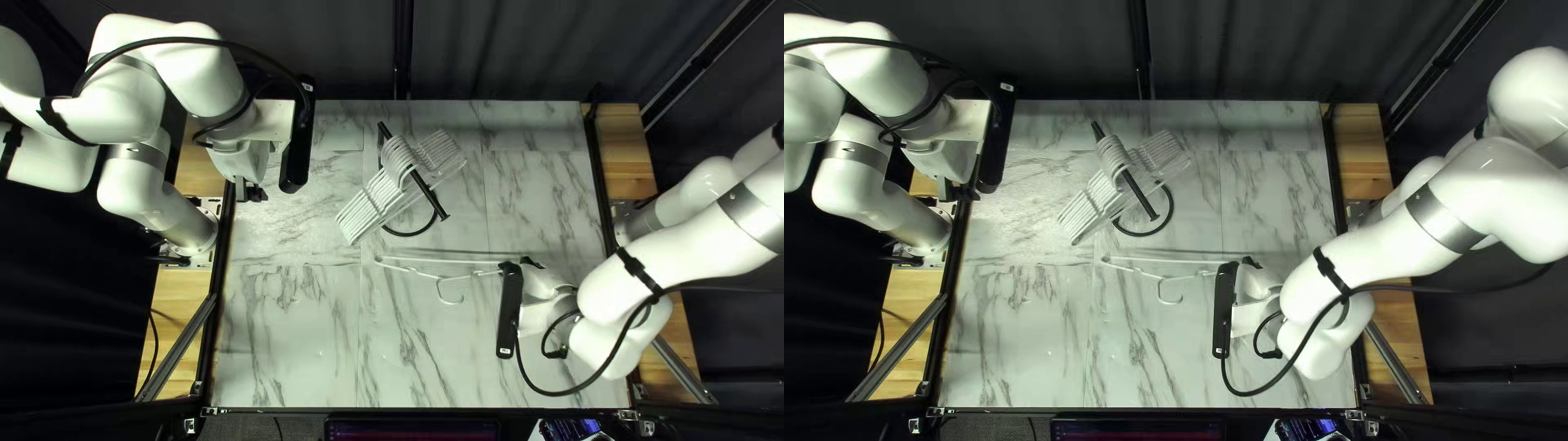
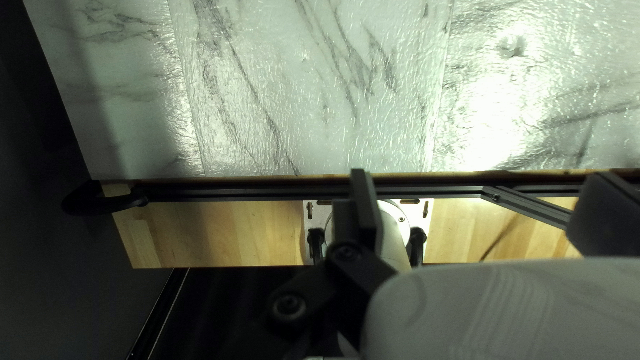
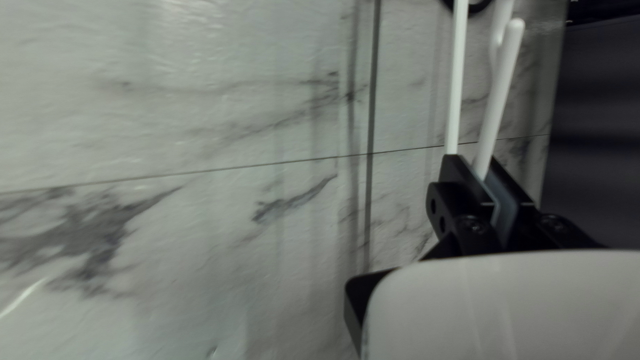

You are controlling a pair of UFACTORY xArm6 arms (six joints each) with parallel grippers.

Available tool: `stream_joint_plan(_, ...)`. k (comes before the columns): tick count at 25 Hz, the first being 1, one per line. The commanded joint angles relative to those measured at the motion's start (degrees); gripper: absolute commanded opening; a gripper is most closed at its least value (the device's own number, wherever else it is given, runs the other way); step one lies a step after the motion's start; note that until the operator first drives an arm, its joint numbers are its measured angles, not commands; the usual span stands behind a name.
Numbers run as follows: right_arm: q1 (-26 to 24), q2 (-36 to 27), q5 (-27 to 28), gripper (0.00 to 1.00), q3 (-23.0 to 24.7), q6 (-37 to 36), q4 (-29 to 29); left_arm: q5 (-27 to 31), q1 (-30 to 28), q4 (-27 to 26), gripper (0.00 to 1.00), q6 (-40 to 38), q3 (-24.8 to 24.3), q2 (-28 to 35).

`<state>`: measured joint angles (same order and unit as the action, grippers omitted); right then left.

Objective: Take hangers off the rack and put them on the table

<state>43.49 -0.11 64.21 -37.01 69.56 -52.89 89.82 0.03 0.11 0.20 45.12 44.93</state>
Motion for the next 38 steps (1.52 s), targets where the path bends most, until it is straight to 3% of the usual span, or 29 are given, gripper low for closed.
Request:
stream_joint_plan(1, -1.1, -0.3, -0.9, 0.0, 0.7, -1.3, 0.3, 0.0, 0.0, 0.0, 1.0, 0.0, 0.0, 0.0)
stream_joint_plan(11, -0.5, 0.8, -0.3, 0.0, -0.2, -1.1, 0.2, 0.0, 0.0, 0.0, 1.0, 0.0, 0.0, 0.0)
stream_joint_plan(17, 3.4, 5.5, 6.8, 0.0, -4.6, 2.2, -0.2, 0.0, 0.0, 0.0, 1.0, 0.0, 0.0, 0.0)
stream_joint_plan(27, 2.9, 12.8, 6.1, 0.0, -9.1, 1.5, -3.2, 0.0, 0.0, 0.0, 1.0, 0.0, 0.0, 0.0)
stream_joint_plan(32, 3.4, 18.9, 8.8, 0.0, -14.4, 1.7, -2.8, 0.0, 0.0, 0.0, 1.0, 0.0, 0.0, 0.0)
stream_joint_plan(38, 2.7, 23.1, 11.4, 0.0, -16.9, 1.8, -0.8, 0.0, 0.0, 0.0, 1.0, 0.0, 0.0, 0.0)
